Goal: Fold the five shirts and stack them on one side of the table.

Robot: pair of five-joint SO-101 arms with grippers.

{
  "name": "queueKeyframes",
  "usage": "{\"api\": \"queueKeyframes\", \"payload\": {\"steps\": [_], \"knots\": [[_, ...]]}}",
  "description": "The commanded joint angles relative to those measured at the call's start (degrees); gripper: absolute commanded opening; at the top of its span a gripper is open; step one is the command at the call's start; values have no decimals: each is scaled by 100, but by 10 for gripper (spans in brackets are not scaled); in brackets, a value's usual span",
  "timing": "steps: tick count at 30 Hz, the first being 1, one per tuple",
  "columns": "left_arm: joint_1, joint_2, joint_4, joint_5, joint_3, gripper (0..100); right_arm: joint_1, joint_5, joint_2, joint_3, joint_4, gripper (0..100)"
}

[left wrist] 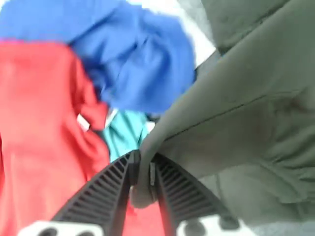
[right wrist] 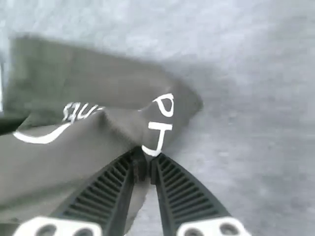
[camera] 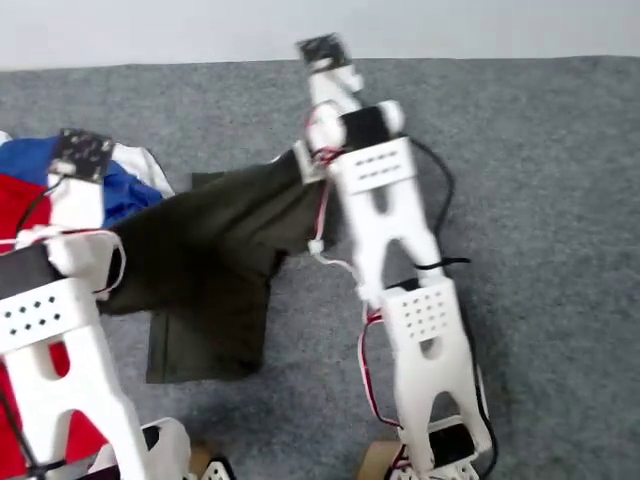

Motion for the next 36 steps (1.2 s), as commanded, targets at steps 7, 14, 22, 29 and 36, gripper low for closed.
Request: {"api": "queueKeyframes", "payload": {"steps": [7, 14, 22, 29, 36], "knots": [[1556, -141, 53, 598, -1631, 3, 840, 642, -1473, -316, 251, 8], [2092, -141, 53, 659, -3081, 3, 1103, 1345, -2519, -105, 251, 8], [2110, -185, 299, 633, -4171, 3, 1270, 1415, -4558, 2699, 242, 8], [2119, -633, 668, 615, -4585, 4, 1270, 1705, -6659, 5442, 233, 8], [2514, -1354, 668, 615, -4585, 4, 1279, 2215, -8207, 6787, 224, 8]]}}
